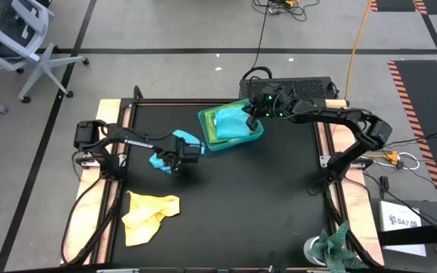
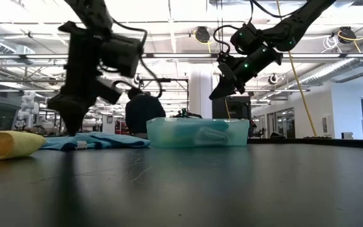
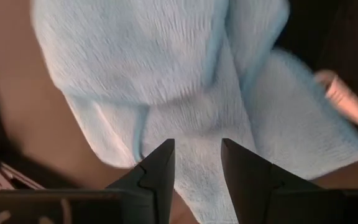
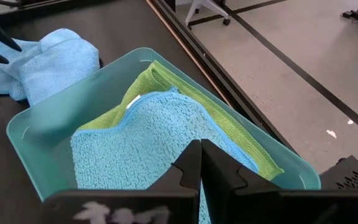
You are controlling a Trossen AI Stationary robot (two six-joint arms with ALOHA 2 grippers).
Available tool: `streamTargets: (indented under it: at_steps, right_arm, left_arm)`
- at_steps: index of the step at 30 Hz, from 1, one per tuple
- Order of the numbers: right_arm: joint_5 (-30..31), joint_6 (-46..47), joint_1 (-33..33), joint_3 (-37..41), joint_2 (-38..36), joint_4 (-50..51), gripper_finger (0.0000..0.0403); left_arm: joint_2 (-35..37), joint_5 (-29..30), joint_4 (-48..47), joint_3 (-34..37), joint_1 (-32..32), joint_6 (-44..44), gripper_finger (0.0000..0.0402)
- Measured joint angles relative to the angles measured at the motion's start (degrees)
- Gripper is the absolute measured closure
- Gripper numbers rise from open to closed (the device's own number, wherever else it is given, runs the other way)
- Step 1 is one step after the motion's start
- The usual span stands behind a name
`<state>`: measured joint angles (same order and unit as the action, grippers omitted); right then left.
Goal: Fold microfiber towels
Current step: Fold the blue microfiber towel
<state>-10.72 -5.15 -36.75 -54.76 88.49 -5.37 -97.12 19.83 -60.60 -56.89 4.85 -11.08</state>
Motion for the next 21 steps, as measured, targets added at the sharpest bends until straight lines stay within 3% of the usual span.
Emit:
streamTargets:
  at_steps: [10, 16, 21]
  right_arm:
    - [0.08, 0.04, 0.0, 0.0, 0.0, 0.0, 0.0403]
    - [0.11, 0.07, 0.0, 0.0, 0.0, 0.0, 0.0403]
    - [0.13, 0.07, 0.0, 0.0, 0.0, 0.0, 0.0403]
  left_arm:
    - [0.0, 8.64, 2.0, 1.82, -3.36, 4.3, 0.0268]
    - [0.0, 8.6, 6.72, 1.8, -3.27, 10.99, 0.0268]
    - [0.0, 4.0, 9.24, 1.8, -2.8, 14.19, 0.0268]
